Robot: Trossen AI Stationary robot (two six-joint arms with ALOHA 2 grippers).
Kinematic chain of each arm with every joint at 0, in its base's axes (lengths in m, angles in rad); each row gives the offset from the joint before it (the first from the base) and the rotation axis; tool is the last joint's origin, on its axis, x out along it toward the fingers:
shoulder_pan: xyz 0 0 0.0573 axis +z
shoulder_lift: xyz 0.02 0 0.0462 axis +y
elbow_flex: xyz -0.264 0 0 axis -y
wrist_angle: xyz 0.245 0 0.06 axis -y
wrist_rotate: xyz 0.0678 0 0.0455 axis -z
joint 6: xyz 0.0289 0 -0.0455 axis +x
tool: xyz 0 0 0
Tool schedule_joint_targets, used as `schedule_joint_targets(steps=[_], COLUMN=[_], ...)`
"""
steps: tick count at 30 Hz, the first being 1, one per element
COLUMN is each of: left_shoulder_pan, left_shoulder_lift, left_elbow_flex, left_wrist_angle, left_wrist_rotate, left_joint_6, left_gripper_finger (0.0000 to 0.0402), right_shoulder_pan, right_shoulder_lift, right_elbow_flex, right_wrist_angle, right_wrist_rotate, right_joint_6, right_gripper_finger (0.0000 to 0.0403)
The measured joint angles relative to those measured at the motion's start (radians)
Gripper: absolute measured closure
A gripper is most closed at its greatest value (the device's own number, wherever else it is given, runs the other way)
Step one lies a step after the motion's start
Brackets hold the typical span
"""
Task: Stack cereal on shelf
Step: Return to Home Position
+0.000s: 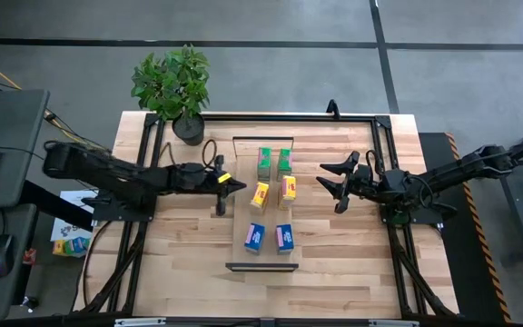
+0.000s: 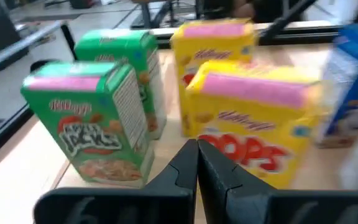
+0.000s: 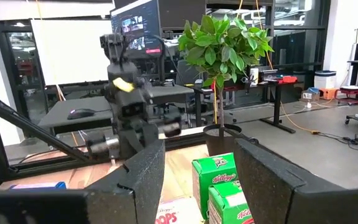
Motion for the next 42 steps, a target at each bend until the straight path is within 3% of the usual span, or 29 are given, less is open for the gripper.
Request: schedule_joint_targets(steps=[4, 12, 20, 25, 31, 35, 39, 42], left_shoulder_pan=[-0.03, 0.001, 0.113, 0.137, 0.137, 0.137, 0.137, 0.137], left_shoulder_lift=[-0.17, -0.463, -0.66, -0.766, -0.851, -0.873, -0.872, -0.868], left_elbow_flex=[-0.021, -0.284, -0.429, -0.446, -0.446, -0.446, -0.446, -0.446], left_wrist_angle=[-0.135, 0.037, 0.085, -0.028, -0.023, 0.007, 0.007, 0.005], left_wrist_rotate=[0.066, 0.131, 0.379, 0.392, 0.383, 0.376, 0.375, 0.375], left_joint_6=[0.028, 0.045, -0.072, -0.103, -0.108, -0.12, -0.12, -0.12], left_gripper_finger=[0.0401, 0.0401, 0.0401, 0.0402, 0.0402, 0.0402, 0.0402, 0.0402], right_shoulder_pan=[0.0, 0.0, 0.0, 0.002, 0.003, 0.003, 0.003, -0.003], right_shoulder_lift=[0.0, -0.013, -0.023, -0.036, -0.143, -0.286, -0.451, -0.53], right_elbow_flex=[0.0, 0.0, 0.0, 0.0, 0.0, 0.0, 0.0, -0.044], right_wrist_angle=[0.019, 0.112, 0.089, 0.006, -0.261, -0.492, -0.722, -0.695], right_wrist_rotate=[0.001, 0.068, 0.078, 0.044, -0.028, -0.073, -0.104, -0.161], right_joint_6=[-0.005, -0.121, -0.134, -0.076, 0.083, 0.157, 0.189, 0.13], right_gripper_finger=[0.0217, 0.0217, 0.0217, 0.0217, 0.022, 0.0259, 0.0367, 0.0386])
